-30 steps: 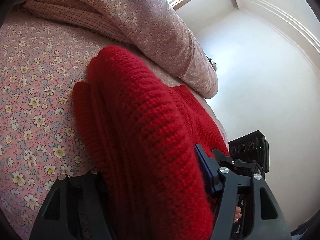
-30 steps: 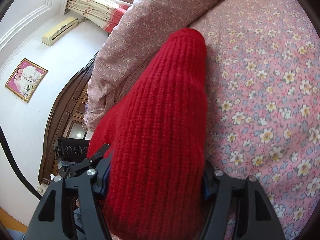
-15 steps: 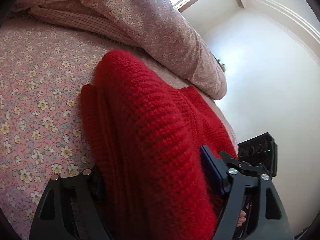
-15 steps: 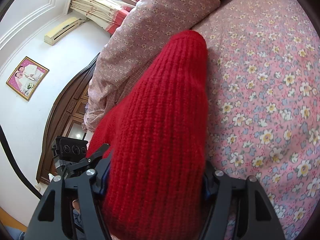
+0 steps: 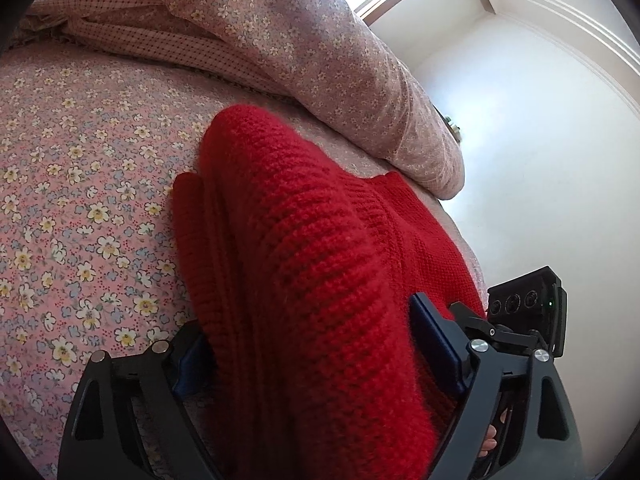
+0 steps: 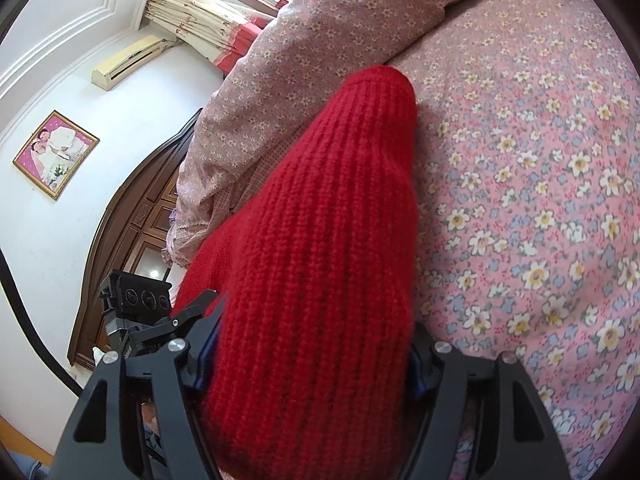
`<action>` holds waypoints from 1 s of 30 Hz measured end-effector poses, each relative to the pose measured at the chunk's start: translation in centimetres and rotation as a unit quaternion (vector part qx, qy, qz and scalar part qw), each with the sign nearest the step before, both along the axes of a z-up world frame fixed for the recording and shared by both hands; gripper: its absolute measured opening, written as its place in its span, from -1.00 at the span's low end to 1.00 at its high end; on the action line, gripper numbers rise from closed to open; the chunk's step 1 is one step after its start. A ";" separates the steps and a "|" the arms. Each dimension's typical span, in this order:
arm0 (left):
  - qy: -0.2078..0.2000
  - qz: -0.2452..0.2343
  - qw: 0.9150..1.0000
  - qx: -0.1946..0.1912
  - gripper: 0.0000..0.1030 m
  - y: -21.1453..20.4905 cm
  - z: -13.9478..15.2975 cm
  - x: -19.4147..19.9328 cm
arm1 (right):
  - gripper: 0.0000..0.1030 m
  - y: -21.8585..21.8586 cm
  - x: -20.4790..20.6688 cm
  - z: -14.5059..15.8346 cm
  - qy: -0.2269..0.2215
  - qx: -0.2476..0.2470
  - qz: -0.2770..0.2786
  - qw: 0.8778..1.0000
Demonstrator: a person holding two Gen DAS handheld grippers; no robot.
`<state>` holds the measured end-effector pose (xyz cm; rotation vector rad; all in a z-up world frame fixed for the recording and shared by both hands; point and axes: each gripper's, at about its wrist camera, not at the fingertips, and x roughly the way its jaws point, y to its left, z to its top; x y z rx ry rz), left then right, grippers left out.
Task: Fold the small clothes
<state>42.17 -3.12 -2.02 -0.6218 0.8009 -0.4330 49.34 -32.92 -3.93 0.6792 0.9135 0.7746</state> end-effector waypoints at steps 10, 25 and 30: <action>0.076 0.038 0.996 0.041 0.68 0.6 2.0 0.5 | 0.93 1.2 0.3 1.4 0.051 -0.079 -0.050 0.994; -0.013 0.102 0.971 0.218 0.75 0.1 10.9 -4.1 | 0.99 0.1 -2.1 6.7 0.015 -0.159 -0.114 0.981; -0.053 0.106 0.966 0.230 0.75 0.8 14.5 -6.5 | 0.99 -0.2 -6.6 11.6 -0.095 -0.189 -0.136 0.968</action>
